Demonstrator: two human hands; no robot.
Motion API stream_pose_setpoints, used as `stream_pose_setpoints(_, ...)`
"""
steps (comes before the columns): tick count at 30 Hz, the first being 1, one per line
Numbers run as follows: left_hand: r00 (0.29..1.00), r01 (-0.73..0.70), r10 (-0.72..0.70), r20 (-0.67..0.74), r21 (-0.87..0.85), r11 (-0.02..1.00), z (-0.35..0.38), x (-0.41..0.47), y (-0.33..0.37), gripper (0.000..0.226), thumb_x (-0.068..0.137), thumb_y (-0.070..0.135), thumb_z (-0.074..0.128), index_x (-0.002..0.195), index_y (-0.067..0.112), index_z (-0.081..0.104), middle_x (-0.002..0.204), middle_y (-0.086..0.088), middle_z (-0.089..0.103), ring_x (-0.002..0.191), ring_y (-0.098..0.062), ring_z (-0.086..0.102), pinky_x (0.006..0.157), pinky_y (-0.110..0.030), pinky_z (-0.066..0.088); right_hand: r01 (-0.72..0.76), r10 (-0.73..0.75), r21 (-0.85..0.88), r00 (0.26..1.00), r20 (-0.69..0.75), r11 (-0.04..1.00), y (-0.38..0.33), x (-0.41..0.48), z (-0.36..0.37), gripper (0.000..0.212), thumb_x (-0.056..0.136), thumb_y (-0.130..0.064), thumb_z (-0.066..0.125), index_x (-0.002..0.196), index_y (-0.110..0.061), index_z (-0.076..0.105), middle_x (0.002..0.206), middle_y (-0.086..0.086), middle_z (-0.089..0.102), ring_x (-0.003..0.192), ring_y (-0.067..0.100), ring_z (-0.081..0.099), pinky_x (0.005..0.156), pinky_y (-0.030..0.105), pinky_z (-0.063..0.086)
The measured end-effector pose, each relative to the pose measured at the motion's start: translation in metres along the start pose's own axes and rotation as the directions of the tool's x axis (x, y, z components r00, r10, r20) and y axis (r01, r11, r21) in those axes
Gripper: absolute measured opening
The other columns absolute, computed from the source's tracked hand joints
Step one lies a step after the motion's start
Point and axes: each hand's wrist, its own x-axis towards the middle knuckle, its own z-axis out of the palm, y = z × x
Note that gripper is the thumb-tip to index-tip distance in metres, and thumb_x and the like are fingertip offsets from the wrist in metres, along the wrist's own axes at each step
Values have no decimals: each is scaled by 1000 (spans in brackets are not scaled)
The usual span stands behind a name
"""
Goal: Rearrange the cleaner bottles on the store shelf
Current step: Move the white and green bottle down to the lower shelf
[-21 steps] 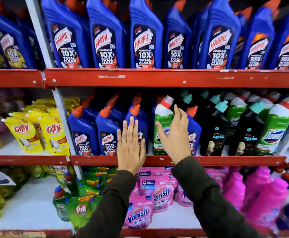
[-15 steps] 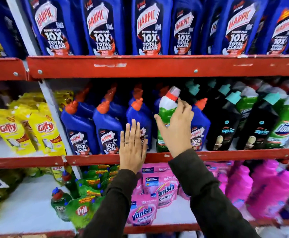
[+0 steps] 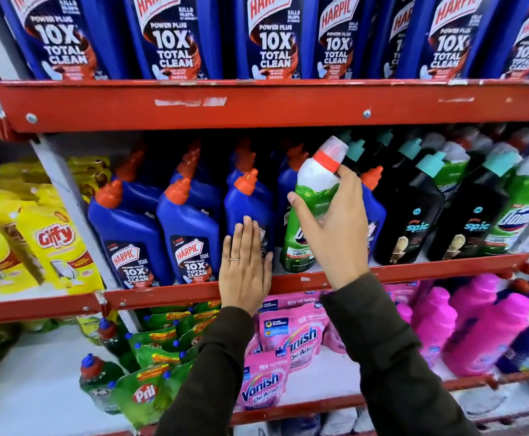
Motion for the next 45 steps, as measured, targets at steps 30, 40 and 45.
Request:
stream_pose_setpoints(30,998,21,-23,52,30,999,-1,-4,-1,79,107,32,36,162,11,-15,169,-3,-27,158,-18,-20,130,-38,-7,-293,426,-336,783,453,895,147,-196,9,67,67,-47,87,104,-27,35,102,-2,52,89,24,60,69,34,51)
stream_pose_setpoints(40,999,14,-15,44,37,999,1,-4,-2,77,107,31,35,162,10,-15,169,-3,-26,158,-18,-20,130,-38,-7,-361,444,-265,786,430,894,138,-182,-7,86,59,-76,83,123,-35,43,117,-15,62,102,8,68,83,30,61)
stream_pose_setpoints(45,1000,8,-9,30,38,999,3,-4,-2,77,107,32,35,163,10,-13,170,-4,-24,158,-19,-18,130,-39,-7,-248,245,-13,949,198,969,114,-145,-15,63,75,-58,81,121,-28,52,123,-7,53,115,6,55,97,38,54)
